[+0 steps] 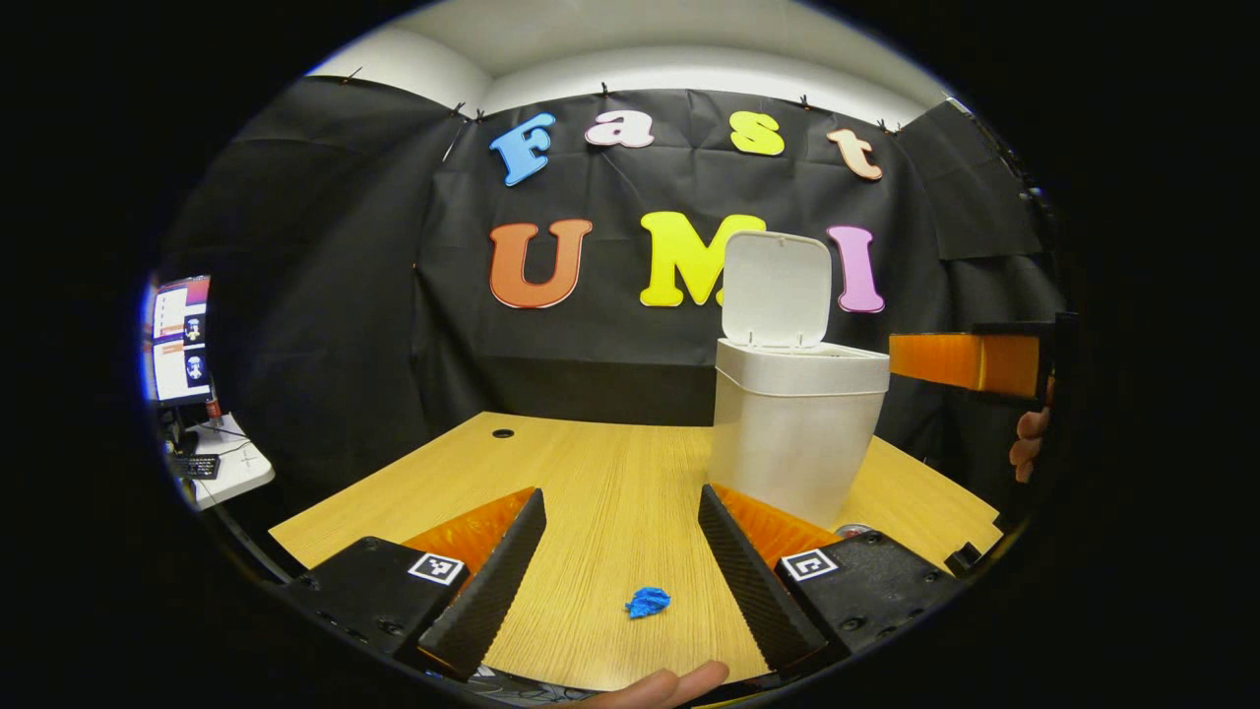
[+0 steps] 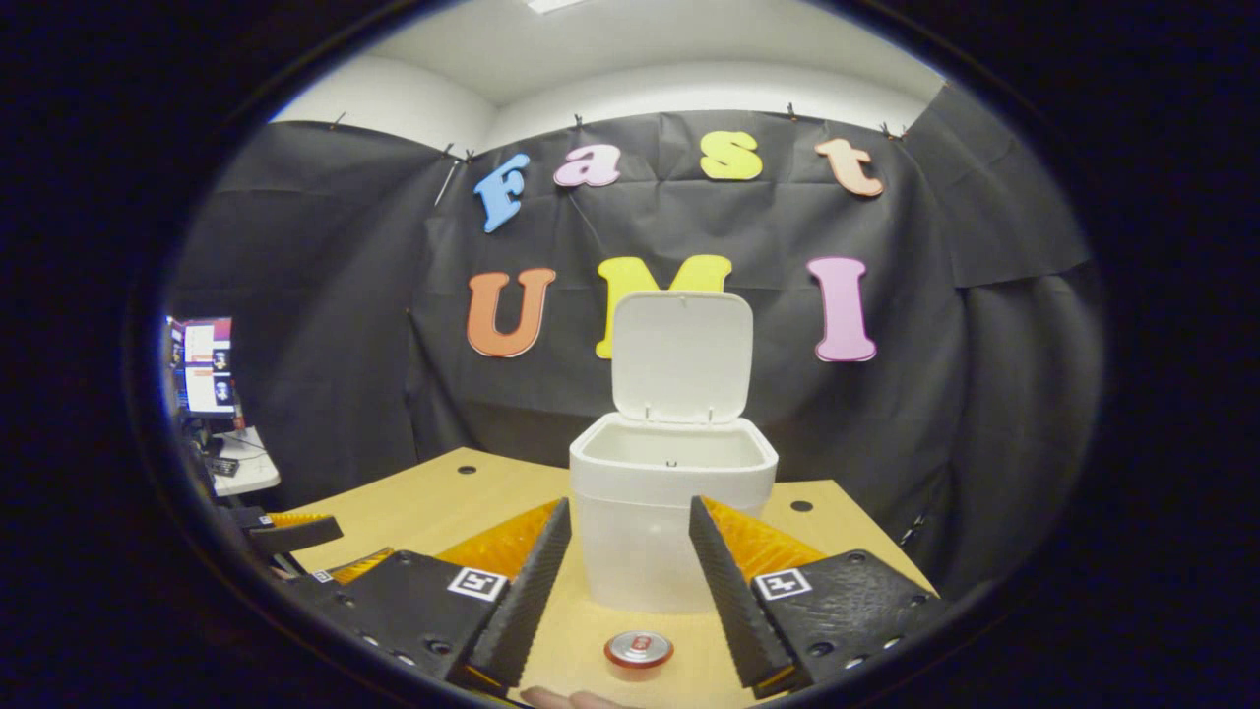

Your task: Press the lid of the desktop garbage bin to open it, pick up the crumpled paper on the desktop and throw it into the bin, then pick up the pop can on the desktop and drop it into the bin, and finally close the garbage bin lid.

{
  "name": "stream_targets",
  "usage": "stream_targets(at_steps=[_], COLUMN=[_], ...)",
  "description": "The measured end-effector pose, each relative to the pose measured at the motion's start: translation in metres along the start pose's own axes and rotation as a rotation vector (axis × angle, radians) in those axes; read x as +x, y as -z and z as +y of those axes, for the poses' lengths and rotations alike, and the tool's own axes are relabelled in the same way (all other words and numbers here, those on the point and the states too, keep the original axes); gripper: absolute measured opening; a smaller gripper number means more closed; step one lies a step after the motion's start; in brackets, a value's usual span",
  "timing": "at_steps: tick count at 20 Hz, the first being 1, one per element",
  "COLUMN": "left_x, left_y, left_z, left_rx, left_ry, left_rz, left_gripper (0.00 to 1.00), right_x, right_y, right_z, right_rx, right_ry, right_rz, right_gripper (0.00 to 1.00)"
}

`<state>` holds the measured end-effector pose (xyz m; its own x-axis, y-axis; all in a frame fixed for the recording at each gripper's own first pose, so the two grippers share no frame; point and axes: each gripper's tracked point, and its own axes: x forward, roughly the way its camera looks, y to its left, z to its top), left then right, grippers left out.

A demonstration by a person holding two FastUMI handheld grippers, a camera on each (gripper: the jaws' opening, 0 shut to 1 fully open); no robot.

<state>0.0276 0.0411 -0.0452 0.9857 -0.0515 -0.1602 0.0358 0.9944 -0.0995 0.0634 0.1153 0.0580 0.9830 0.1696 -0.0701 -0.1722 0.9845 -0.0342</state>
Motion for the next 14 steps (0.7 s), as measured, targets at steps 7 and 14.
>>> stream_targets(at_steps=[7,14], left_x=[0.022,0.039], left_y=[0.030,0.085], left_z=[0.018,0.016], left_rx=[0.030,-0.003], left_ry=[-0.009,0.056], left_rz=[0.106,0.288], left_gripper=[1.00,1.00], right_x=[-0.043,-0.058], right_y=[0.027,0.066], right_z=[-0.008,-0.013], right_rx=[-0.071,-0.075], right_ry=[0.033,0.026], right_rz=[-0.020,0.014], right_gripper=[0.95,0.95])
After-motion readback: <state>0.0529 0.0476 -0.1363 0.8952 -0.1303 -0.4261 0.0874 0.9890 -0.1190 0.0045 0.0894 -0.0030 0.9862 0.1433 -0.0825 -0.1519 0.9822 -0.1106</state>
